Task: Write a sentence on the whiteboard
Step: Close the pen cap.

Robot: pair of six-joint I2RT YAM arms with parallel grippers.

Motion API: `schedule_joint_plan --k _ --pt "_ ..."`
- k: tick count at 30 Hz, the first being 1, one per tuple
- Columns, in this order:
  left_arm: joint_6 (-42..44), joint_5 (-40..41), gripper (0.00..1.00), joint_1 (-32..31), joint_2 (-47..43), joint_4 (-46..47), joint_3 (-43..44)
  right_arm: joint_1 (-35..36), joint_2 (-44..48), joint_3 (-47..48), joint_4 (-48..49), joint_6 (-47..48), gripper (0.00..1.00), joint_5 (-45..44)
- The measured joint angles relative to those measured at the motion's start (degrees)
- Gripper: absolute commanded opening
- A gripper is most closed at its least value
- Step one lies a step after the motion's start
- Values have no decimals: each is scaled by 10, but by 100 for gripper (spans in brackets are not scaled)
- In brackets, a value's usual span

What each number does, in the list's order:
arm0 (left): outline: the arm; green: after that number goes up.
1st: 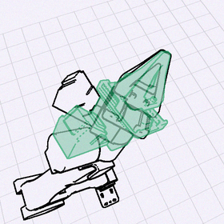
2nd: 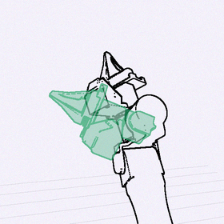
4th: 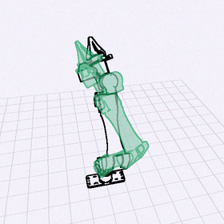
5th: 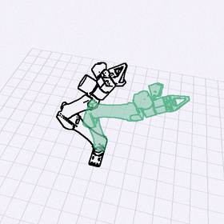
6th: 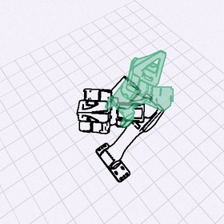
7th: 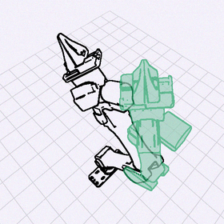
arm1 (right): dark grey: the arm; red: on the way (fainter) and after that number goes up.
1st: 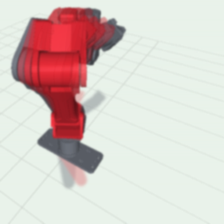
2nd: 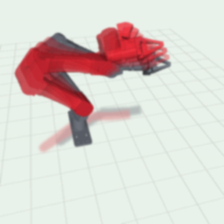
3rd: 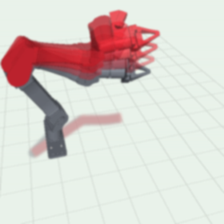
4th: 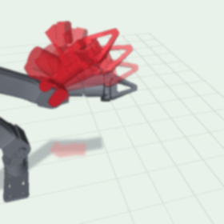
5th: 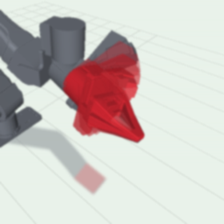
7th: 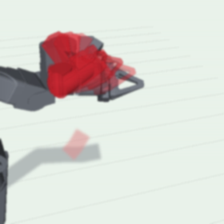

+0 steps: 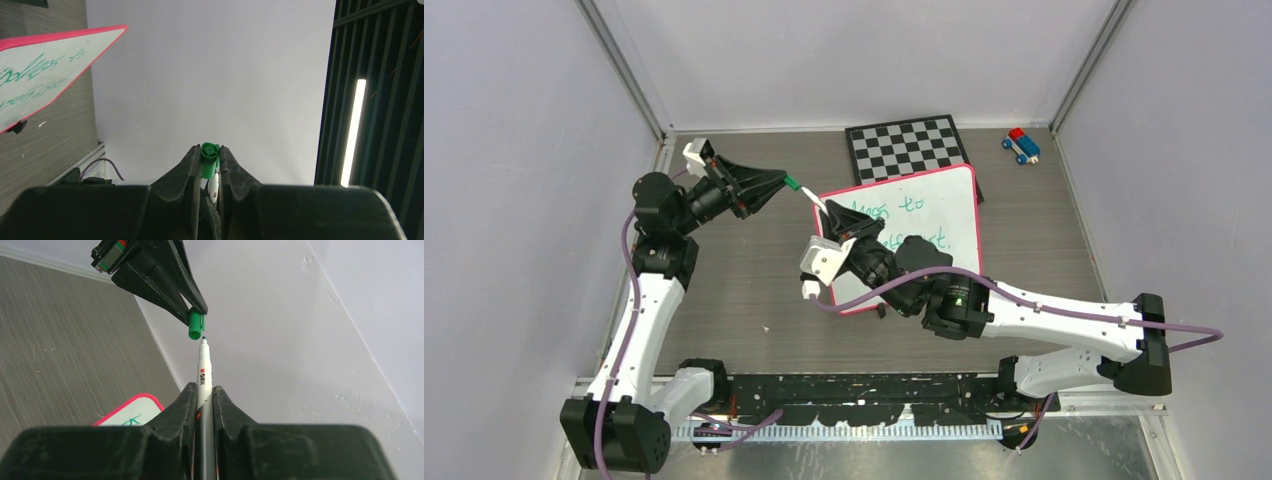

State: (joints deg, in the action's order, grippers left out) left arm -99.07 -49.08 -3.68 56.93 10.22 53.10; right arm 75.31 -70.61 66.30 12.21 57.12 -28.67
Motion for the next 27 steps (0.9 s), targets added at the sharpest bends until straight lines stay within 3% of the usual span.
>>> schedule_joint_plan --k 27 --pt "-26 -3 0 -12 2 3 0 7 -4 0 -3 3 0 0"
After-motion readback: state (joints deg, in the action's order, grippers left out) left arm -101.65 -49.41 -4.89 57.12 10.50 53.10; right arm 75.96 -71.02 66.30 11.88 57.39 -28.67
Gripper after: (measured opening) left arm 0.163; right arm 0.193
